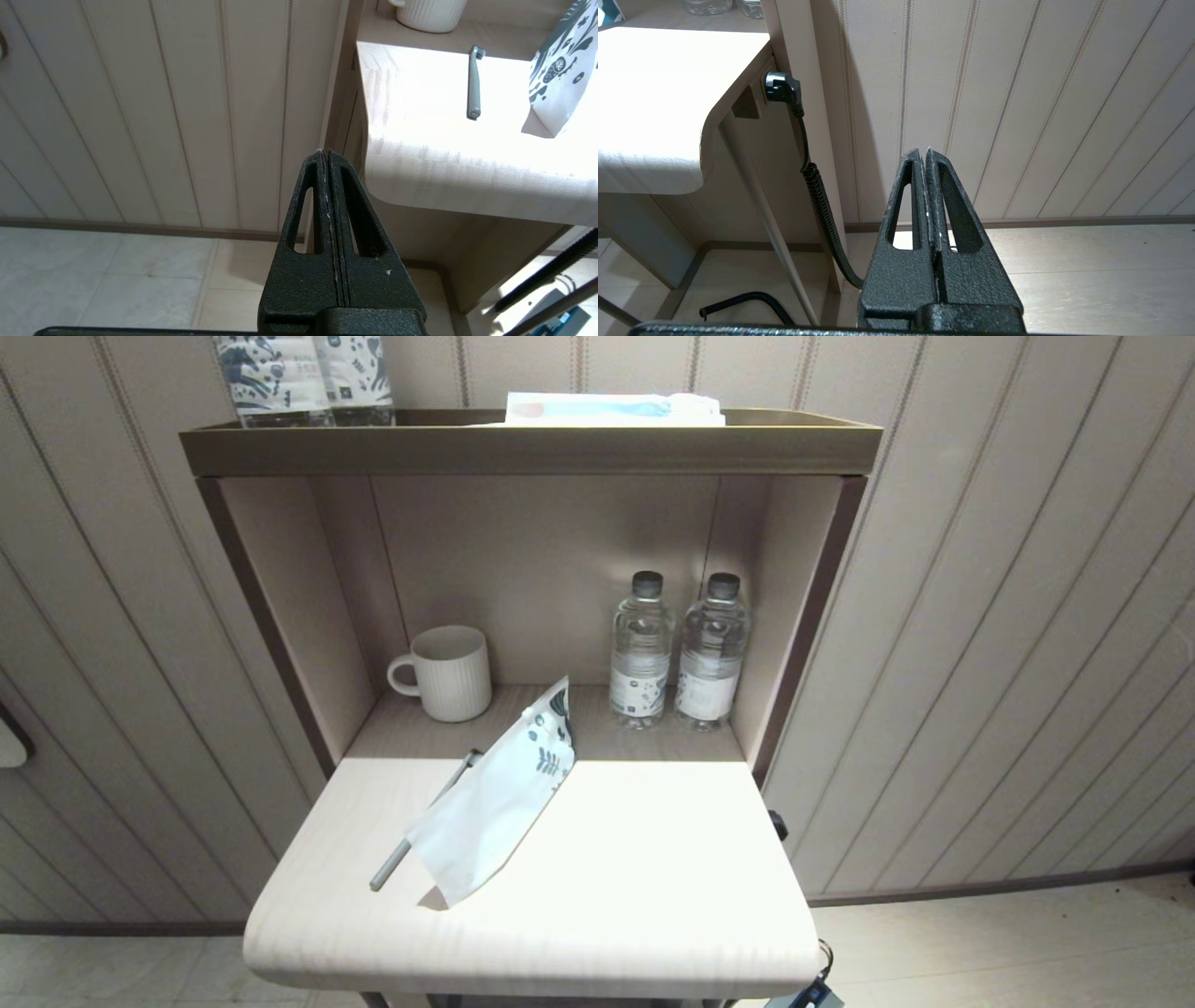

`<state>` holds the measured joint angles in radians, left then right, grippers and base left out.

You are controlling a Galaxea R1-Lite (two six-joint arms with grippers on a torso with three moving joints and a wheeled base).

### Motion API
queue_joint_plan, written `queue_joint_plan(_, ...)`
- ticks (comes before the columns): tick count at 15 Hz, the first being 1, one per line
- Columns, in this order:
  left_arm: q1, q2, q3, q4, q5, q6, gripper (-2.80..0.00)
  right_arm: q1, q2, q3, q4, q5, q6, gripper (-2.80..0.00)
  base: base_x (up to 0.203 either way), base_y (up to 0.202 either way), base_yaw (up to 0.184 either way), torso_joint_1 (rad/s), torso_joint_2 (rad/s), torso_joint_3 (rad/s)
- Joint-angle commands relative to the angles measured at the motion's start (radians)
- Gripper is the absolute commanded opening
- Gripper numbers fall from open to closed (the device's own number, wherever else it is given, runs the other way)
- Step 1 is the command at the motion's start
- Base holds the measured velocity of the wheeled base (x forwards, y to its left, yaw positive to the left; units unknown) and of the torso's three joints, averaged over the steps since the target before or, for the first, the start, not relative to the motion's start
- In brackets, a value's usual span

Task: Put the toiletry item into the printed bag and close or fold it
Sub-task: Pick up the storage bag

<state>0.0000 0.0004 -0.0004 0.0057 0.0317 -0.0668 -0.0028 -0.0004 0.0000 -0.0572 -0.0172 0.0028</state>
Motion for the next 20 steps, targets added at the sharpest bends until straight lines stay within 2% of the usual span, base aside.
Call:
queue_joint_plan(1,0.0,0.0,-0.011,0.004,0.002,0.038,-2.8,0.001,0.002,0.0,-0.001,0.002,-0.001,-2.8,0.0,0.0,0.0,0.0,0.0,0.0)
queue_joint_plan(3,0.0,0.042,-0.11,0.01,0.006,0.078,-2.8,0.001,0.002,0.0,-0.001,0.003,-0.006,-2.8,0.0,0.0,0.0,0.0,0.0,0.0)
queue_joint_plan(6,-0.002,0.289,-0.316,0.016,-0.009,0.079,-2.8,0.001,0.0,0.0,-0.001,0.002,-0.003,-2.8,0.0,0.0,0.0,0.0,0.0,0.0)
queue_joint_plan(8,-0.003,0.477,-0.428,0.009,-0.09,0.075,-2.8,0.001,0.0,0.0,-0.001,0.002,-0.003,-2.8,0.0,0.0,0.0,0.0,0.0,0.0)
queue_joint_plan(10,-0.004,0.631,-0.511,0.029,-0.27,0.061,-2.8,0.001,0.0,0.0,-0.001,0.002,-0.003,-2.8,0.0,0.0,0.0,0.0,0.0,0.0)
queue_joint_plan(11,-0.004,0.683,-0.532,0.065,-0.412,0.056,-2.21,0.001,0.0,0.0,-0.001,0.002,-0.003,-2.8,0.0,0.0,0.0,0.0,0.0,0.0)
queue_joint_plan(12,-0.004,0.713,-0.543,0.116,-0.532,0.052,0.0,0.001,0.0,0.0,-0.001,0.002,-0.003,-2.8,0.0,0.0,0.0,0.0,0.0,0.0)
queue_joint_plan(13,-0.005,0.736,-0.547,0.182,-0.621,0.045,0.0,0.001,0.0,0.0,-0.001,0.002,-0.003,-2.8,0.0,0.0,0.0,0.0,0.0,0.0)
queue_joint_plan(14,-0.005,0.753,-0.54,0.222,-0.672,0.041,0.0,0.001,0.0,0.0,-0.001,0.002,-0.003,-2.8,0.0,0.0,0.0,0.0,0.0,0.0)
queue_joint_plan(17,-0.02,0.811,-0.447,0.236,-0.755,0.045,0.0,0.001,0.0,0.0,-0.001,0.002,-0.003,-2.8,0.0,0.0,0.0,0.0,0.0,0.0)
queue_joint_plan(20,-0.032,0.777,-0.358,0.212,-0.764,0.044,0.0,0.001,0.0,0.0,-0.001,0.002,-0.003,-2.8,0.0,0.0,0.0,0.0,0.0,0.0)
